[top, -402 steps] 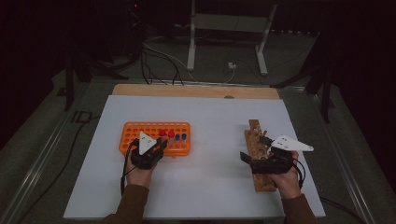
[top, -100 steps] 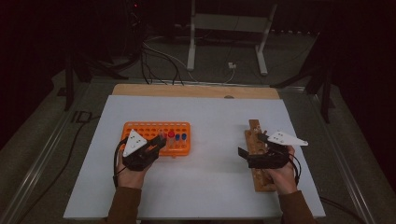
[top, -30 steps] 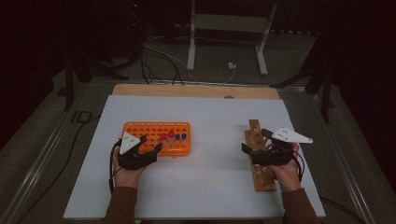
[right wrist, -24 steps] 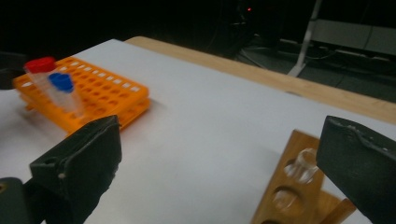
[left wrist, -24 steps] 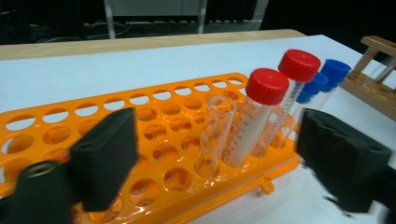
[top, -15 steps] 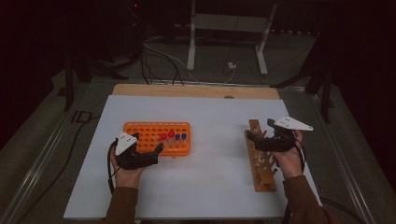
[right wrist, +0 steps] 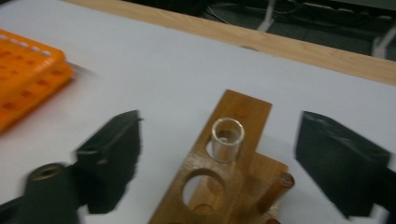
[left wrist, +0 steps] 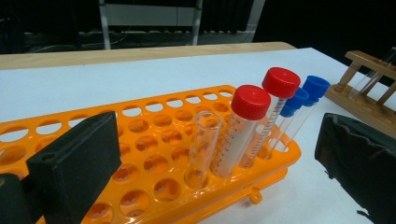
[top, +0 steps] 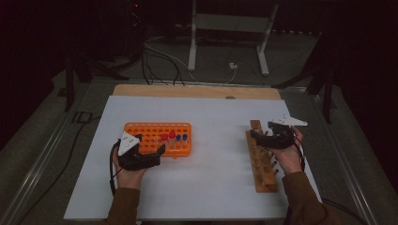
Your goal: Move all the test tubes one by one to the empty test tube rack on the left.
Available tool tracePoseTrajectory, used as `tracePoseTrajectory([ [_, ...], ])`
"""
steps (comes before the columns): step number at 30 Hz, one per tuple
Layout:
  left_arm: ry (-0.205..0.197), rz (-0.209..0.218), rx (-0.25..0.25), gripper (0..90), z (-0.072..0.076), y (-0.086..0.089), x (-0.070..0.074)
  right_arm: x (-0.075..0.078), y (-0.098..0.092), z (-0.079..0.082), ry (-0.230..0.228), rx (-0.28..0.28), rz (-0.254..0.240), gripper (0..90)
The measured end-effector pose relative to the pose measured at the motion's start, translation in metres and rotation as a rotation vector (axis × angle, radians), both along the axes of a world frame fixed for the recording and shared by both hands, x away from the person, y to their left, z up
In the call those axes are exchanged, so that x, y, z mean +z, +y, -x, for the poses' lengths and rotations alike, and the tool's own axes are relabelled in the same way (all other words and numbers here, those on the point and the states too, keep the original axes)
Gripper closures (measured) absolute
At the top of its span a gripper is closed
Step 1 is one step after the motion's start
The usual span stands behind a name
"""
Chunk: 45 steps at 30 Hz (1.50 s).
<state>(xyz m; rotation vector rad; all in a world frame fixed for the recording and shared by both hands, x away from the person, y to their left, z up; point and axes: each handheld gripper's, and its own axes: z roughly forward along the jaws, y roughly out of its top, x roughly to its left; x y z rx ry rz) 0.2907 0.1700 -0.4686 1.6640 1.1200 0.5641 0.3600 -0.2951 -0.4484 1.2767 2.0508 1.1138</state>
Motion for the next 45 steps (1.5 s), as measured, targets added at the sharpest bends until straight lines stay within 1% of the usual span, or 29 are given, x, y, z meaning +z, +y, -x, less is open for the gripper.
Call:
tracePoseTrajectory([
  [1, 0.001, 0.001, -0.001, 0.8, 0.000, 0.000, 0.000, -0.001, 0.000, -0.001, 0.004, -0.001, -0.002, 22.5],
  [3, 0.001, 0.004, 0.001, 0.8, 0.000, 0.000, 0.000, -0.002, 0.000, -0.001, 0.005, -0.004, 0.008, 34.8],
  [4, 0.001, 0.004, 0.001, 0.8, 0.000, 0.000, 0.000, -0.003, 0.000, -0.001, 0.005, -0.005, 0.015, 42.5],
  [5, 0.001, 0.005, 0.001, 0.8, 0.000, 0.000, 0.000, -0.003, 0.001, -0.001, 0.006, 0.002, 0.017, 47.1],
  [7, -0.001, 0.005, 0.002, 0.8, 0.000, 0.000, 0.000, -0.005, 0.002, -0.002, 0.008, -0.008, 0.045, 57.0],
  [8, -0.001, 0.005, 0.003, 0.8, 0.001, 0.000, 0.000, -0.006, 0.002, -0.002, 0.003, -0.009, 0.045, 62.0],
  [10, -0.004, 0.003, 0.003, 0.8, 0.001, -0.001, 0.000, -0.006, 0.001, -0.003, -0.001, -0.025, 0.042, 69.0],
  [12, -0.002, 0.002, 0.002, 0.8, 0.001, -0.001, 0.000, -0.007, 0.001, -0.004, -0.004, -0.026, 0.041, 74.0],
  [14, -0.002, 0.002, 0.001, 0.8, 0.001, -0.002, -0.001, -0.007, 0.003, -0.005, -0.010, -0.030, 0.054, 75.1],
  [19, 0.001, -0.006, -0.004, 0.8, 0.001, -0.003, -0.001, -0.008, 0.005, -0.008, -0.011, -0.029, 0.041, 75.5],
  [21, 0.001, -0.006, -0.004, 0.8, 0.001, -0.004, -0.001, -0.008, 0.006, -0.009, -0.017, -0.028, 0.052, 75.3],
  [26, 0.003, -0.011, -0.010, 0.8, 0.001, -0.005, -0.002, -0.009, 0.006, -0.008, -0.019, -0.030, 0.053, 74.8],
  [29, 0.003, -0.012, -0.011, 0.8, 0.001, -0.006, -0.002, -0.008, 0.007, -0.008, -0.021, -0.028, 0.067, 75.7],
  [32, 0.004, -0.012, -0.013, 0.8, 0.000, -0.006, -0.002, -0.008, 0.006, -0.008, -0.013, -0.026, 0.064, 76.3],
  [34, 0.006, -0.012, -0.010, 0.8, 0.001, -0.006, -0.002, -0.007, 0.006, -0.007, -0.017, -0.027, 0.070, 76.4],
  [38, 0.005, -0.013, -0.013, 0.8, 0.000, -0.006, -0.002, -0.003, 0.004, -0.003, -0.030, -0.026, 0.057, 76.5],
  [45, 0.004, -0.012, -0.015, 0.9, 0.001, -0.007, -0.002, 0.011, 0.001, 0.003, -0.061, -0.026, 0.036, 76.5],
])
